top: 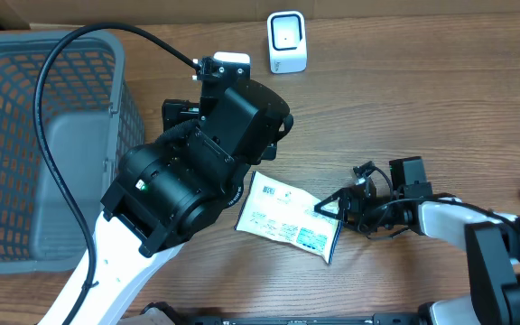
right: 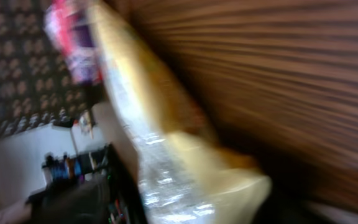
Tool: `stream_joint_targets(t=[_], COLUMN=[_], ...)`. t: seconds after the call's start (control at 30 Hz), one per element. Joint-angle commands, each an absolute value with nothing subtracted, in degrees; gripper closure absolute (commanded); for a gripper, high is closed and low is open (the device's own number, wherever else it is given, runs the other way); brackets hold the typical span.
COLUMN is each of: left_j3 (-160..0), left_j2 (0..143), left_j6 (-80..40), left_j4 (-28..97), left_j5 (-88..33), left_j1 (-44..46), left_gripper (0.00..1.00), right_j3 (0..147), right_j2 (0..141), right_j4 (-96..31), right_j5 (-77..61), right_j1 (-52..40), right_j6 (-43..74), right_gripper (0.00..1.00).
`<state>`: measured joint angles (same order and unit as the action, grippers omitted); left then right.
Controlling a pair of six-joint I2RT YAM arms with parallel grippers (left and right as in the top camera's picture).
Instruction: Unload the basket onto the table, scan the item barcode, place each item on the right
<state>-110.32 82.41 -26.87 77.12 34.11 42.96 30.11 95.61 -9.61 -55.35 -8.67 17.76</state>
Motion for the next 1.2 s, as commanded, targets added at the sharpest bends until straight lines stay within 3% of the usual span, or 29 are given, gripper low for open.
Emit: stream_joint_targets(t=[0.0, 0.33, 0.63, 0.97, 1.1, 1.13, 1.17], left_j3=[-111.15, -111.15, -111.15, -111.15, -110.3, -109.65, -108.62], left_j2=[82.41, 82.41, 82.41, 82.72, 83.7, 84.03, 84.33], left_j6=[-26.83, -26.83, -26.83, -27.24, -29.02, -31.73, -34.89], left_j4=[76.93, 76.93, 76.93, 72.1, 73.34, 74.0, 74.54], left_j5=[34.85, 34.85, 34.85, 31.53, 28.75, 28.75, 28.75], left_j1=[42.68, 42.68, 42.68, 42.65, 42.68, 42.68, 42.65], left_gripper=[0.0, 0.0, 0.0, 0.0, 0.12, 0.21, 0.43], right_j3=[28.64, 30.06, 30.13, 30.15, 30.15, 30.15, 30.15], right_j2=[98.35, 96.86, 92.99, 90.85, 86.98, 85.67, 83.74], right_j4=[-10.76, -14.31, -19.31, -13.89, -13.41, -14.0, -14.76], right_j5=[-48.03, -50.68, -47.57, -42.41, -38.44, -37.41, -35.77], right_j1=[-9.26, -9.26, -9.26, -9.26, -9.26, -9.26, -9.26], right_j6=[17.54, 7.4, 7.05, 29.87, 33.95, 34.63, 35.31], right_gripper=[0.96, 0.96, 0.96, 0.96, 0.96, 0.96, 0.96])
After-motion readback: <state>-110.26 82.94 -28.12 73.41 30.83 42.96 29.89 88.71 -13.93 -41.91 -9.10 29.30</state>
